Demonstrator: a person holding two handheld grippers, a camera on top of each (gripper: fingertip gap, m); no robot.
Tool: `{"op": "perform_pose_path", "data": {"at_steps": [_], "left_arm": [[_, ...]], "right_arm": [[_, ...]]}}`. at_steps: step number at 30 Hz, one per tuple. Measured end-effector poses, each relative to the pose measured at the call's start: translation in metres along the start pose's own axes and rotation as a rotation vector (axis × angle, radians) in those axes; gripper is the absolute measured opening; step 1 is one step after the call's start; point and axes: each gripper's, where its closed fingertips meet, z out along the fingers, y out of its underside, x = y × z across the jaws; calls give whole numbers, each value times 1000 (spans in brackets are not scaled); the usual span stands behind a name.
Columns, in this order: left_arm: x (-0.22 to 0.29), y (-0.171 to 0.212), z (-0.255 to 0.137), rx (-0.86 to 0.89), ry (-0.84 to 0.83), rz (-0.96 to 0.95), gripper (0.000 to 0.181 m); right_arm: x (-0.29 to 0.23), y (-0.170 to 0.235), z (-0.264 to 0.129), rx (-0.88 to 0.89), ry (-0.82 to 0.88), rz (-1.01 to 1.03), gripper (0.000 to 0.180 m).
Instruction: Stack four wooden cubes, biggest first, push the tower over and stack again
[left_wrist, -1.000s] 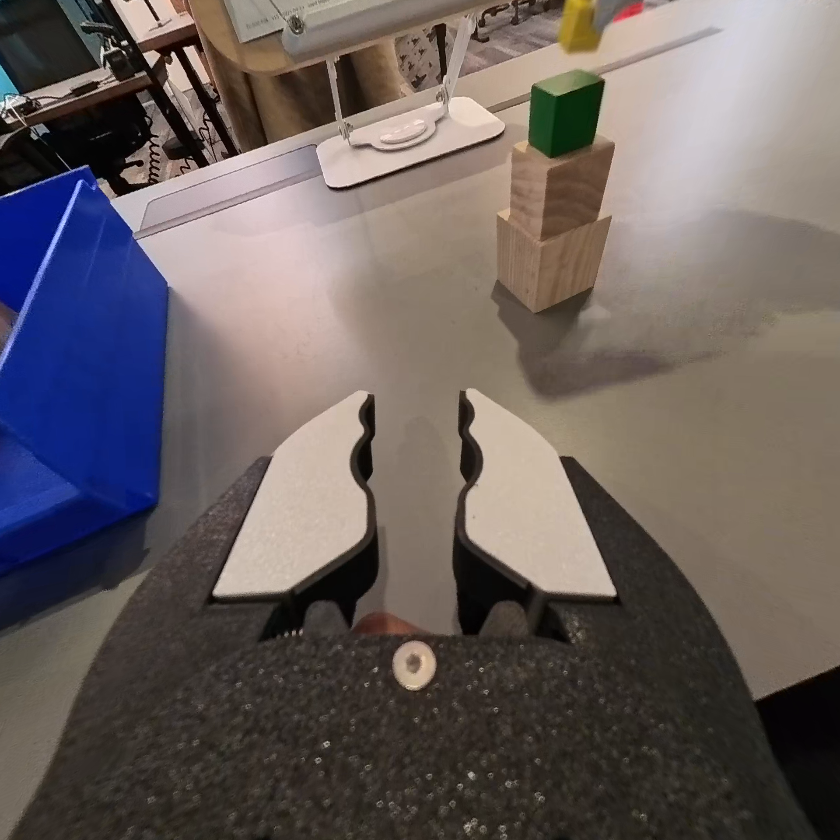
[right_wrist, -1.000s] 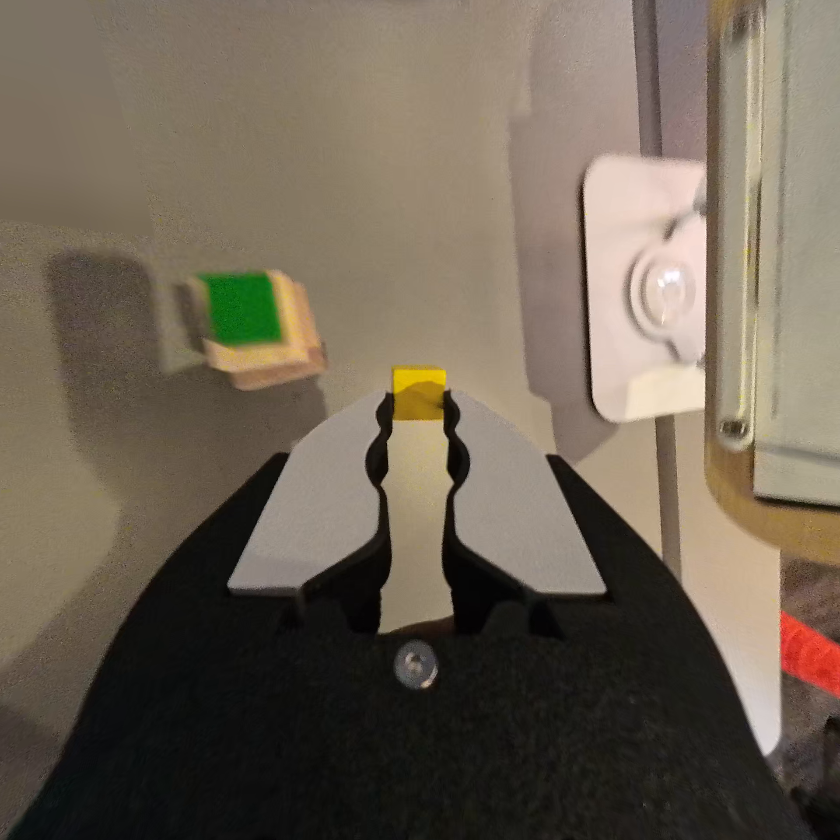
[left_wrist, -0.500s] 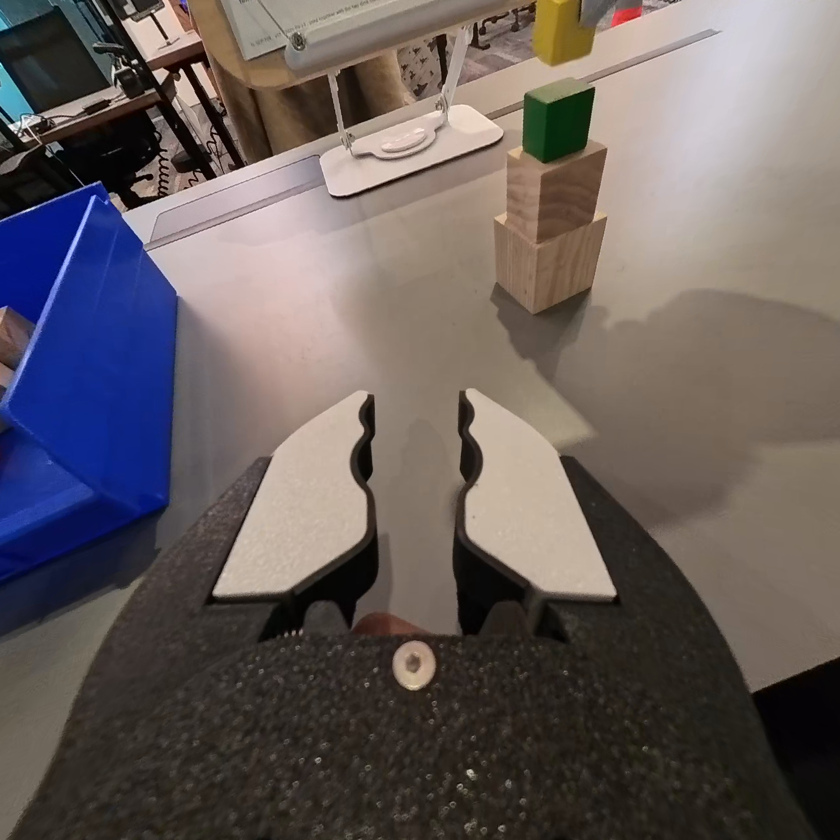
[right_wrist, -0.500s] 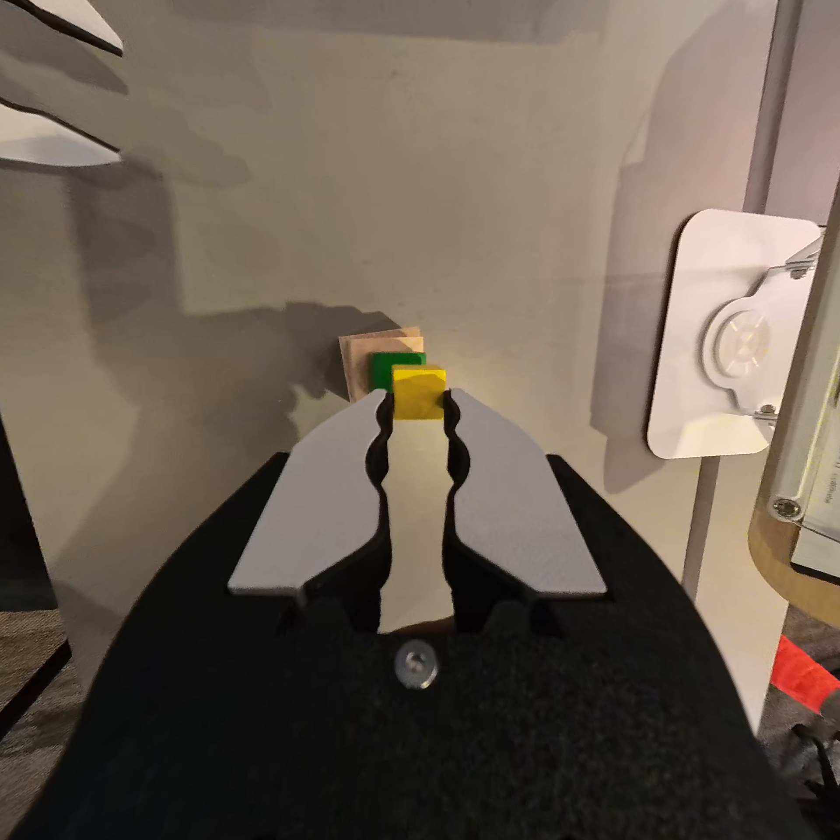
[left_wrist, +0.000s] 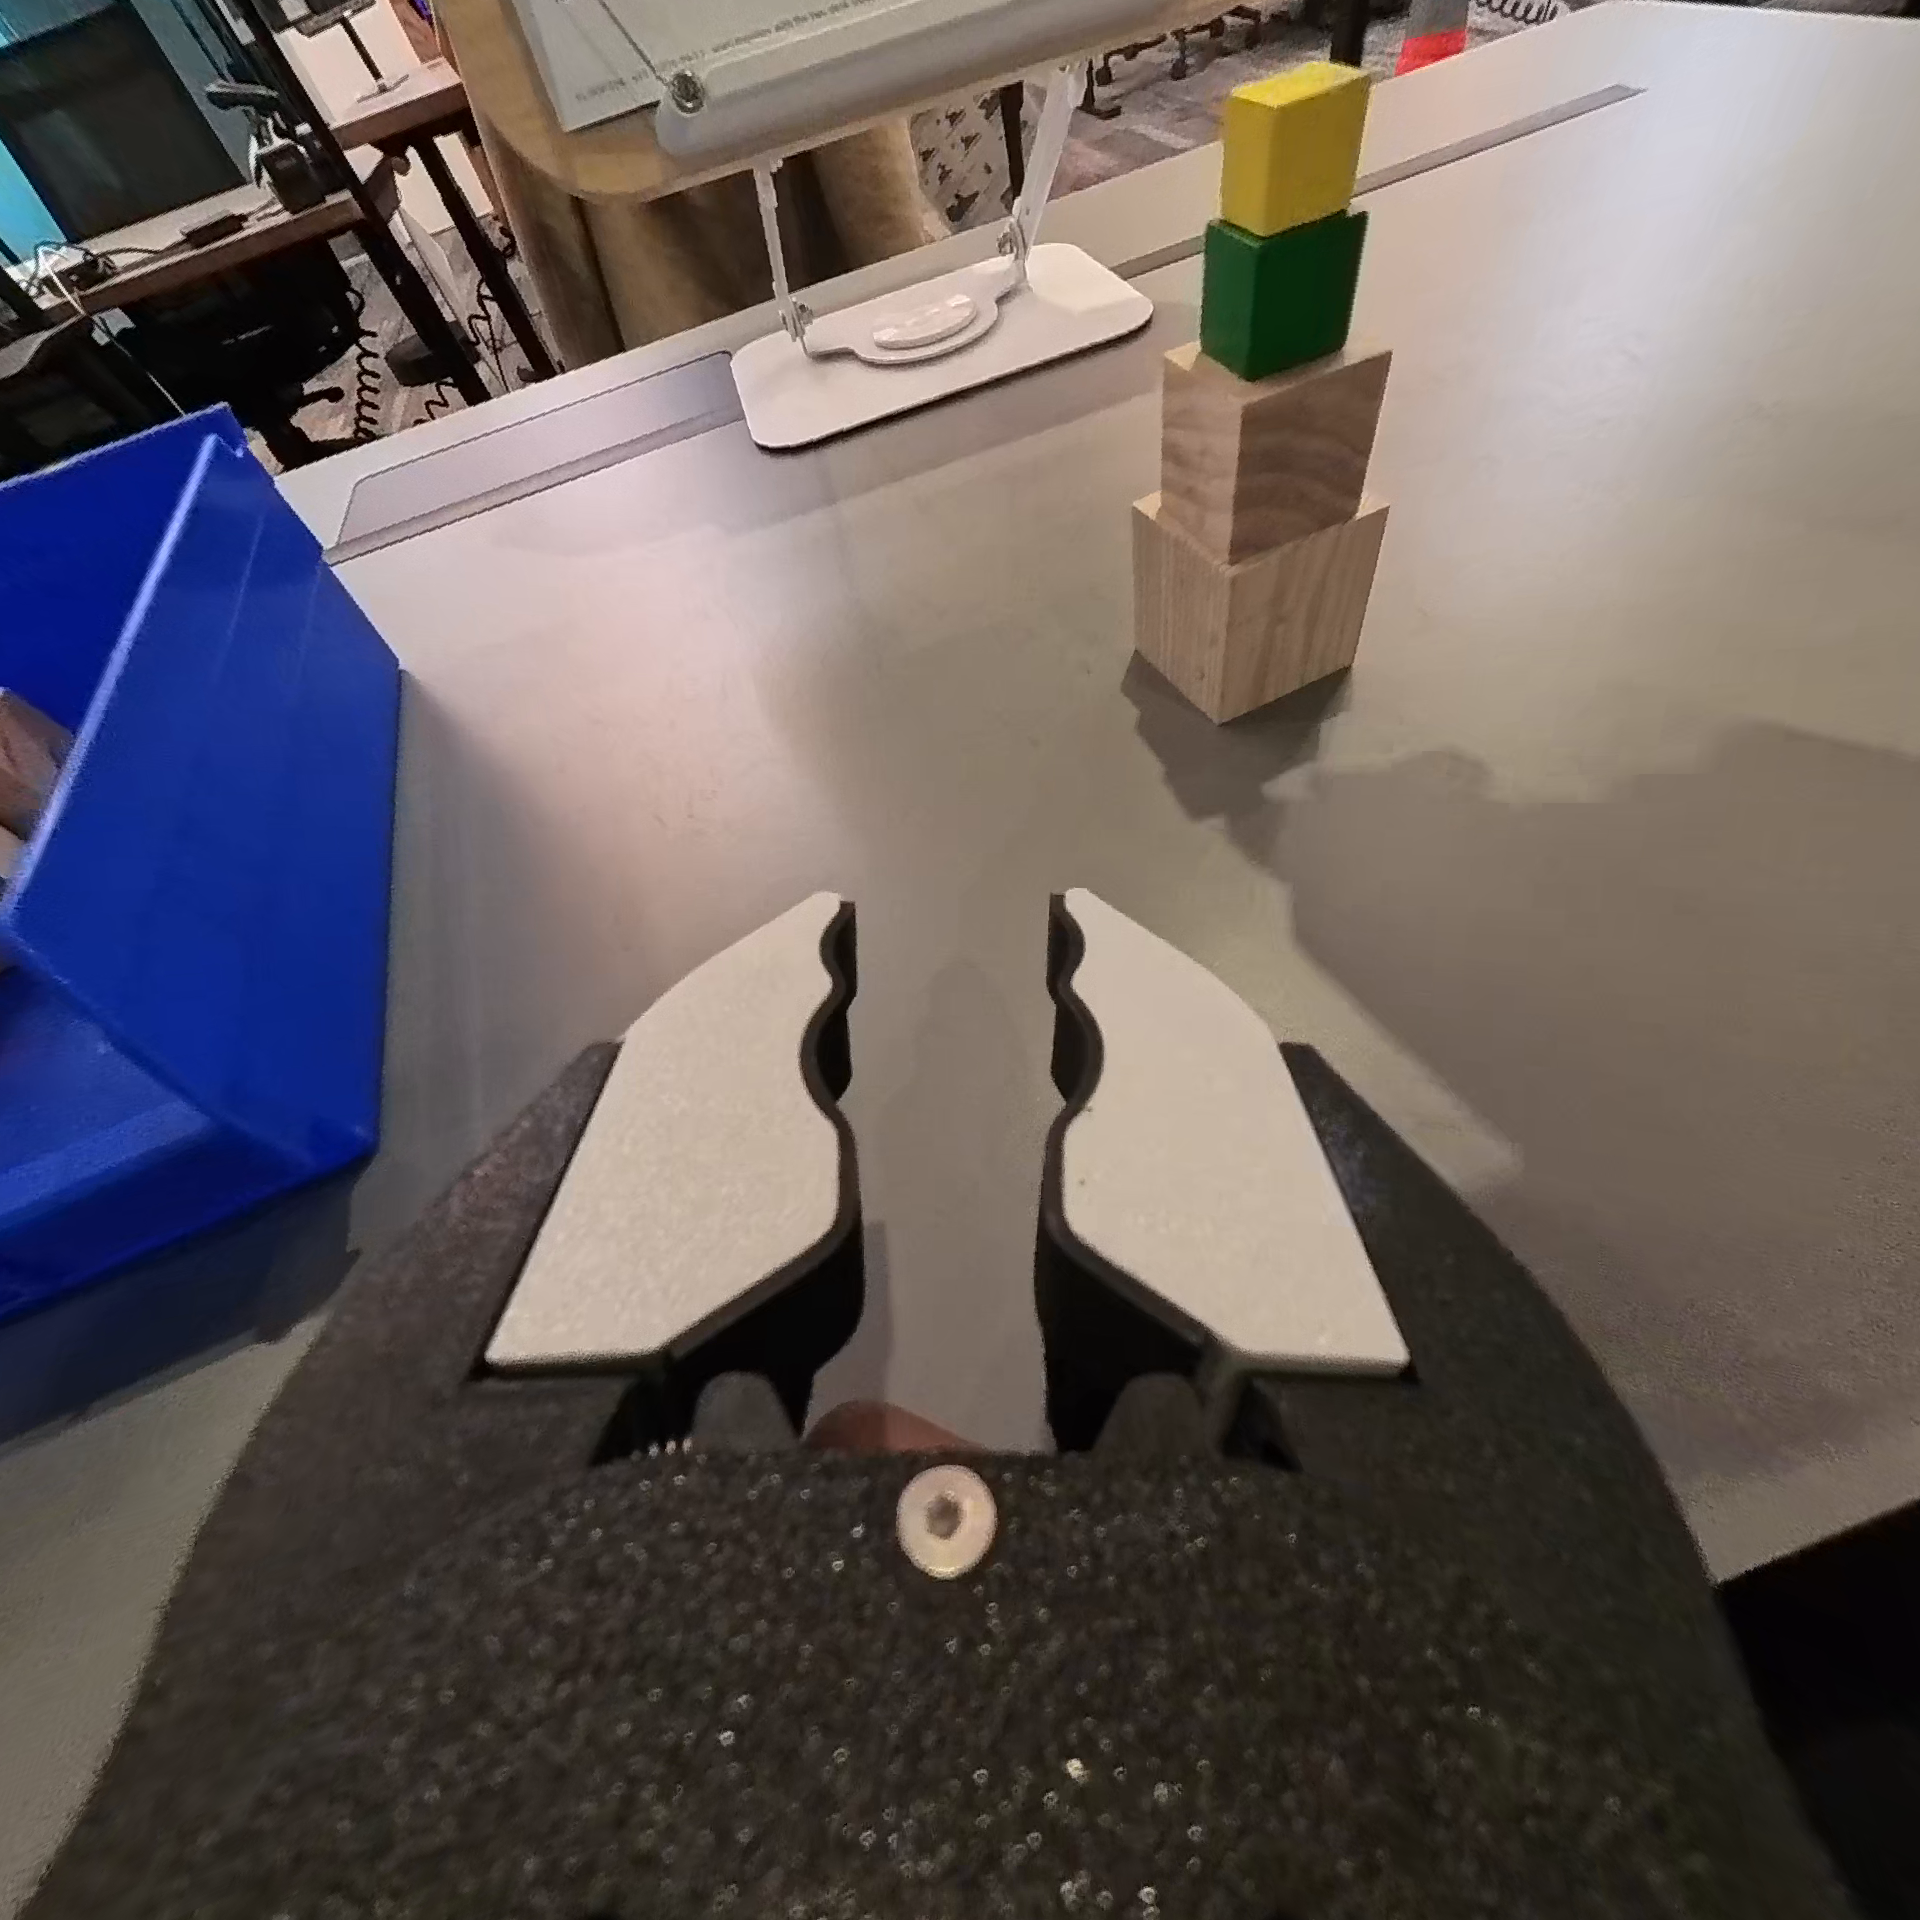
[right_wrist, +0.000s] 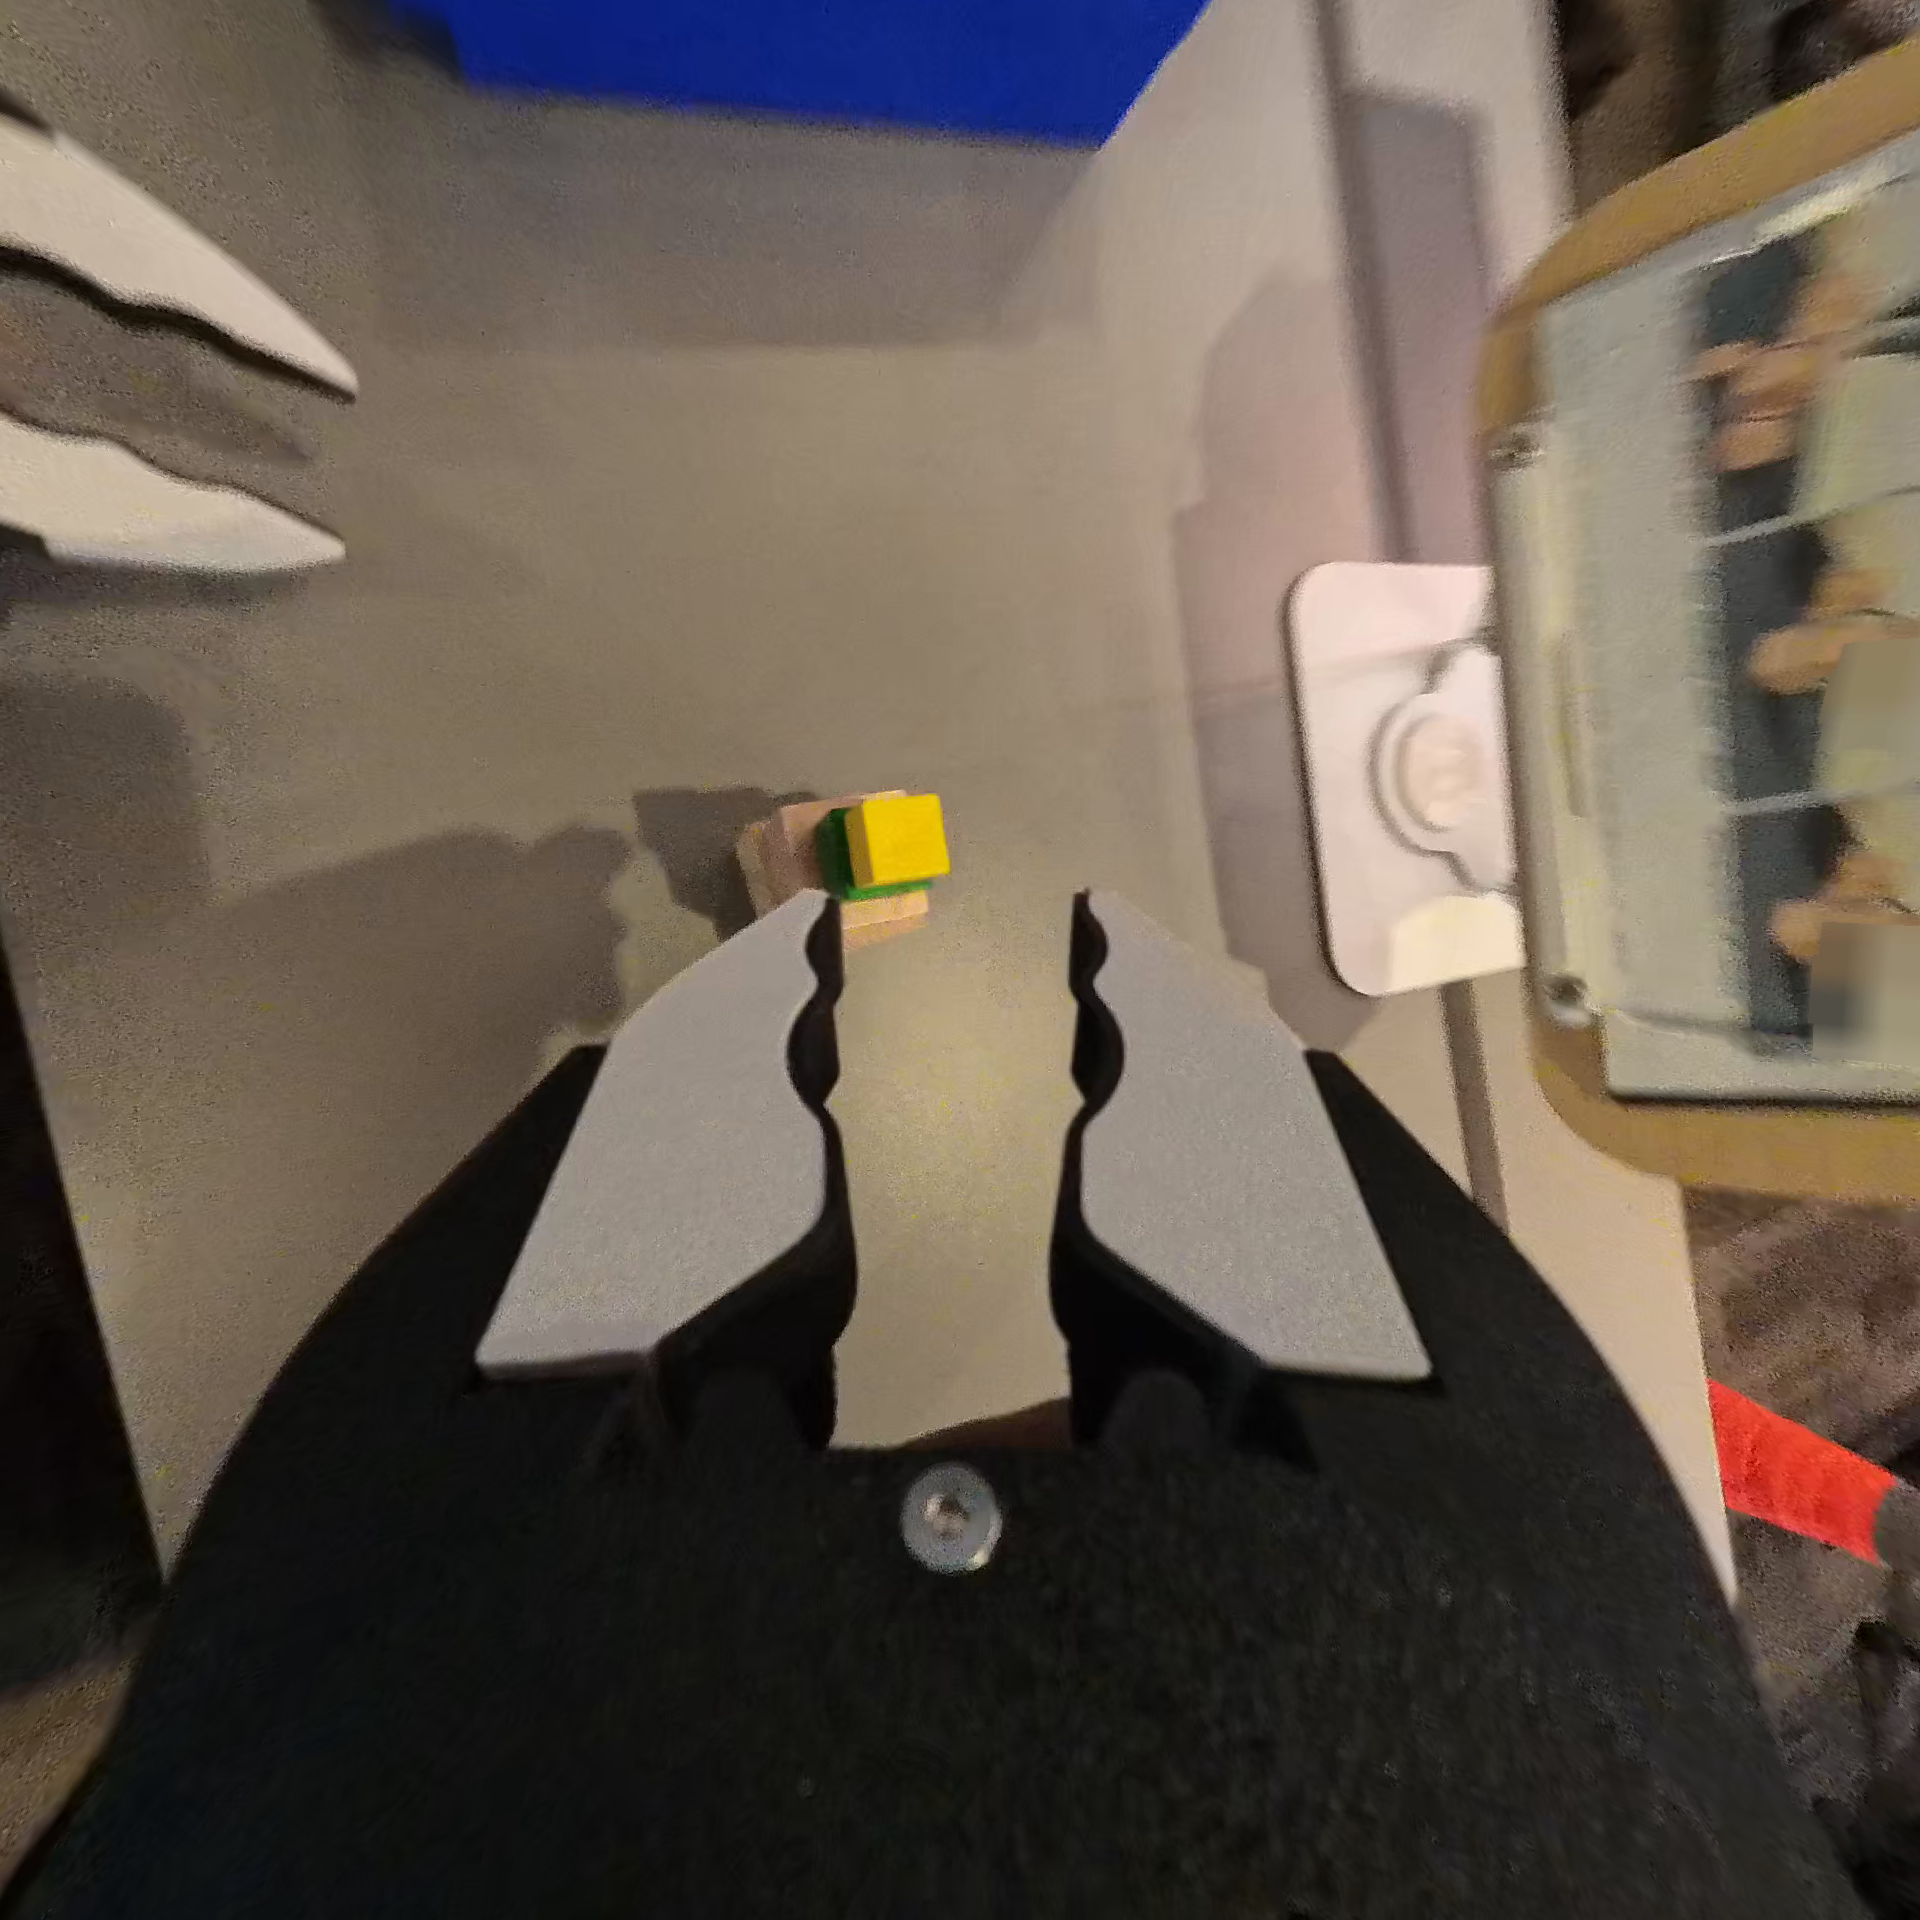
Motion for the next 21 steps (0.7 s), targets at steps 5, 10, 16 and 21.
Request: {"op": "perform_pose_path", "data": {"at_steps": [5, 10, 16, 21], "left_arm": [[-2, -4, -1, 18, -10, -15, 35], [-2, -3, -1, 24, -17, -48, 35], [7, -9, -5, 37, -26, -24, 38], [13, -7, 1, 27, -19, -6, 39]], "right_arm": [[-37, 34, -30, 293, 328, 316, 42], [-90, 95, 6, 363, 444, 582, 49], [-121, 127, 18, 319, 471, 583, 50], [-124, 135, 10, 370, 517, 610, 47]]}}
